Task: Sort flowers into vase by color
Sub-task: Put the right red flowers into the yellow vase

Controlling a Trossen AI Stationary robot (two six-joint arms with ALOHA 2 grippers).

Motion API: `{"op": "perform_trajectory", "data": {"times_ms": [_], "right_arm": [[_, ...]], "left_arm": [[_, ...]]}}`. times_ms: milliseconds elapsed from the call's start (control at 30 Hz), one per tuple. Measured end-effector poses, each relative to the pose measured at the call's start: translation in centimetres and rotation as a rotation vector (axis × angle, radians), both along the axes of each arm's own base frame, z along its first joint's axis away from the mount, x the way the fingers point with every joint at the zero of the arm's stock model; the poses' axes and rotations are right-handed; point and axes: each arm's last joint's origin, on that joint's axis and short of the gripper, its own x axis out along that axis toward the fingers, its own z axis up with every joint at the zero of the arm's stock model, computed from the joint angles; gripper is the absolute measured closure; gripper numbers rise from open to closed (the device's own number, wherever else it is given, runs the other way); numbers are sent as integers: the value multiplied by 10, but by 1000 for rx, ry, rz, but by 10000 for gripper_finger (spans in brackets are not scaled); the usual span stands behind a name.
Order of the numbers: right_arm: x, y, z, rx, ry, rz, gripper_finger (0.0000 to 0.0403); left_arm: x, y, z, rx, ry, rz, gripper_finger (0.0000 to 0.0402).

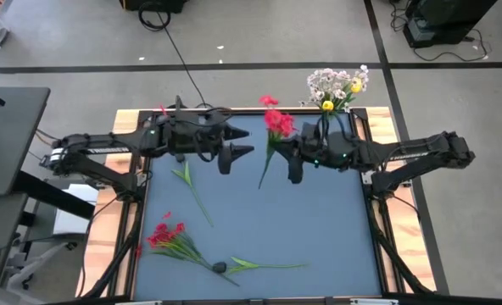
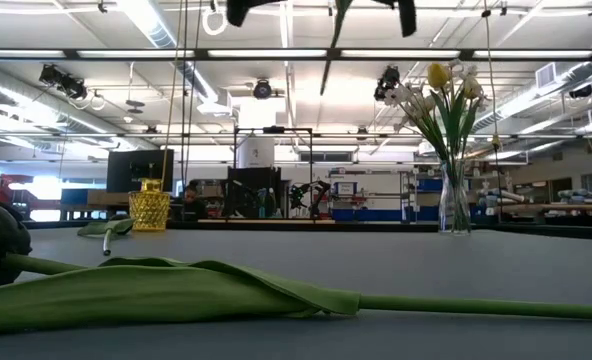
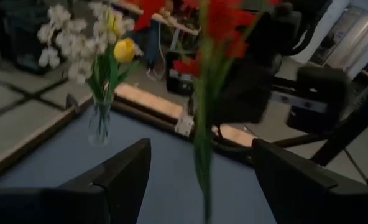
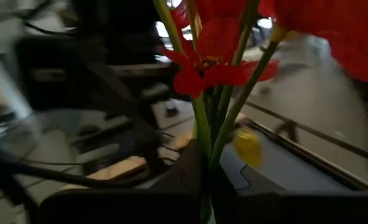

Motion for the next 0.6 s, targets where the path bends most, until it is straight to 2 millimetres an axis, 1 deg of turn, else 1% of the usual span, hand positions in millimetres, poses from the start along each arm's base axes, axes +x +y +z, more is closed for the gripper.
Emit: {"op": "perform_trajectory", "data": {"times_ms": [167, 300, 467, 600], "right_arm": [[-1, -3, 3, -61, -3, 51, 383], [-2, -5, 6, -82, -23, 85, 383], [-2, -8, 9, -93, -48, 127, 383], [-2, -10, 9, -98, -48, 152, 383]], "left_arm": [[23, 1, -12, 32, -23, -28, 118], [34, 2, -21, 27, -19, -56, 128], [49, 3, -26, 30, -84, -91, 168], [56, 5, -31, 29, -88, -86, 214]]}}
